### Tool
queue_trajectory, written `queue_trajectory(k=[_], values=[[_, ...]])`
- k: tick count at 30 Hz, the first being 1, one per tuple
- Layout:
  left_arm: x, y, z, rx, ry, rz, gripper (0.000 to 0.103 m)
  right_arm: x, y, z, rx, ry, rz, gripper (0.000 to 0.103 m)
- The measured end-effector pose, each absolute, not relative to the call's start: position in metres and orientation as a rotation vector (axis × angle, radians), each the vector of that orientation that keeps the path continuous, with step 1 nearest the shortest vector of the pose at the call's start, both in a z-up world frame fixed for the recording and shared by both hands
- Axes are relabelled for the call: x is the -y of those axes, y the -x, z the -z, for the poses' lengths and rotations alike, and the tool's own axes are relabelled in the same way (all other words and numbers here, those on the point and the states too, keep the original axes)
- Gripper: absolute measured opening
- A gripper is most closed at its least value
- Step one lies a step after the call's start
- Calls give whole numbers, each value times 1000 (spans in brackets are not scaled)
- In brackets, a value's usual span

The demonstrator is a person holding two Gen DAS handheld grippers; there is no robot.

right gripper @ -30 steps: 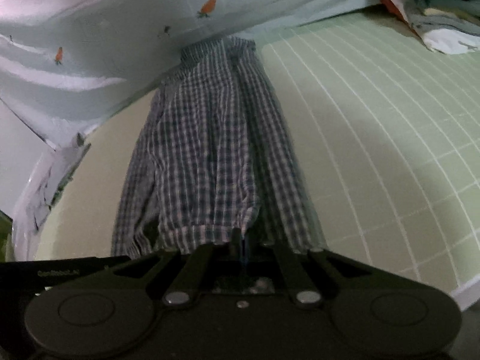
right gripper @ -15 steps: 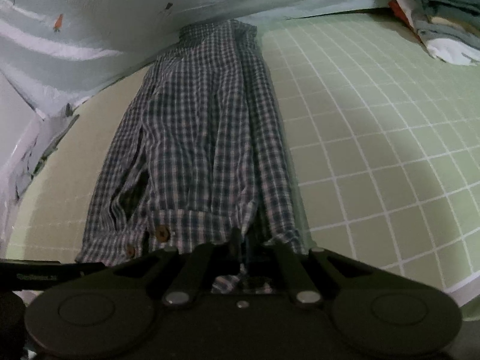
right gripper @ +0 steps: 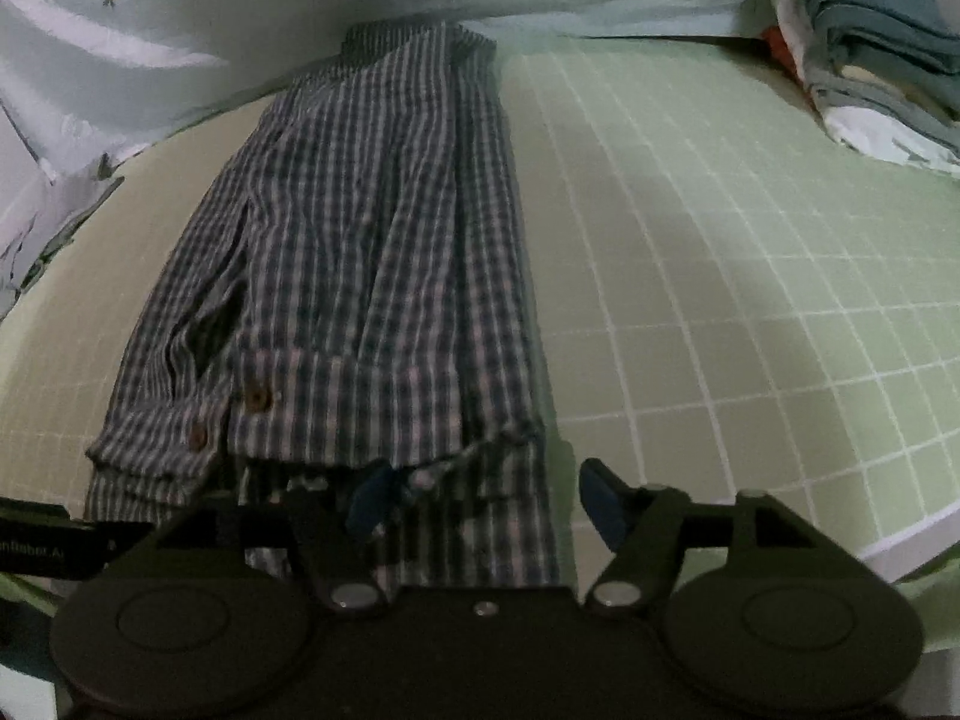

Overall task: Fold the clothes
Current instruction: 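Grasp the shirt hem with the left gripper while the right gripper grasps it too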

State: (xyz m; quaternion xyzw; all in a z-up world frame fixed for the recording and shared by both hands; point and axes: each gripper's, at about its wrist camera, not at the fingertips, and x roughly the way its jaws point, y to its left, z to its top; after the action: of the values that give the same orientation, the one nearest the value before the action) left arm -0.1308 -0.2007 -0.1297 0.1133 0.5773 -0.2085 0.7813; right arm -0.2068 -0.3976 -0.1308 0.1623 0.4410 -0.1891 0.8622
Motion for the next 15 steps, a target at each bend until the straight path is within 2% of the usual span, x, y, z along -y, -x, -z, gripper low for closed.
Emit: queue_trajectory(k=[5,8,10,11,12,13,14,15], values=[[196,134,127,-1229,-216,467,89,390,213,139,-954,-337,382,71],[193,136,125,-1218,-199,476,76,384,215,142,-959,-318,393,71],[192,137,123,-1211,-188,483,61,382,217,143,-957,-308,391,67],[191,138,123,-1208,-182,486,58,381,218,142,-953,-302,386,56],[190,138,122,-1204,-177,489,51,380,218,142,-950,-294,382,38],[189,139,121,-1200,-171,492,41,379,217,141,-951,-297,370,29],[188,139,121,-1197,-165,496,32,380,217,140,-953,-300,359,9],[187,139,121,-1198,-152,499,8,381,217,141,-955,-318,347,3]])
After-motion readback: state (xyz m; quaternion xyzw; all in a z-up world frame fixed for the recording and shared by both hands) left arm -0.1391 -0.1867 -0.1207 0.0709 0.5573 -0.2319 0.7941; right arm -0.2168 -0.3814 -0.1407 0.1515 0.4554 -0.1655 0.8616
